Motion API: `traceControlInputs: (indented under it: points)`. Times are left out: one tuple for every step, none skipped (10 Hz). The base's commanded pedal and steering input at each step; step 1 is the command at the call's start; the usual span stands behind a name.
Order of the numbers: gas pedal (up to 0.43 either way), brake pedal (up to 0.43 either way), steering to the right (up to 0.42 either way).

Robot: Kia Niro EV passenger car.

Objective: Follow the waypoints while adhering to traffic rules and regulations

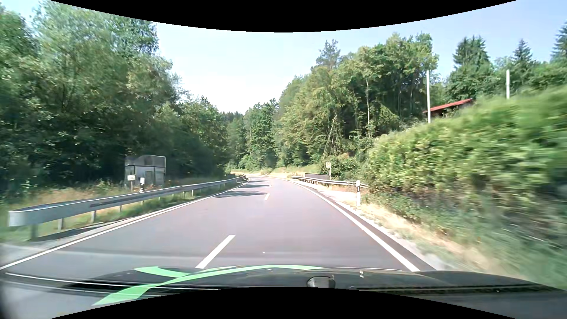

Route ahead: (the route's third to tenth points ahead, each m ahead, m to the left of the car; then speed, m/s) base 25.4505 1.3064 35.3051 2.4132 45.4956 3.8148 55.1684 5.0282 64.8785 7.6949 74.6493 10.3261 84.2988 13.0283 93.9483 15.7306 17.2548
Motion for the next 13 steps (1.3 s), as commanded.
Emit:
traceControlInputs:
  points:
    - [0.189, 0.0, -0.025]
    - [0.197, 0.0, -0.023]
    - [0.197, 0.0, -0.019]
    - [0.197, 0.0, -0.019]
    - [0.197, 0.0, -0.019]
    - [0.197, 0.0, -0.019]
    - [0.209, 0.0, -0.019]
    - [0.209, 0.0, -0.019]
    - [0.209, 0.0, -0.018]
    - [0.209, 0.0, -0.018]
    - [0.169, 0.0, -0.017]
    - [0.138, 0.0, -0.015]
    - [0.138, 0.0, -0.015]
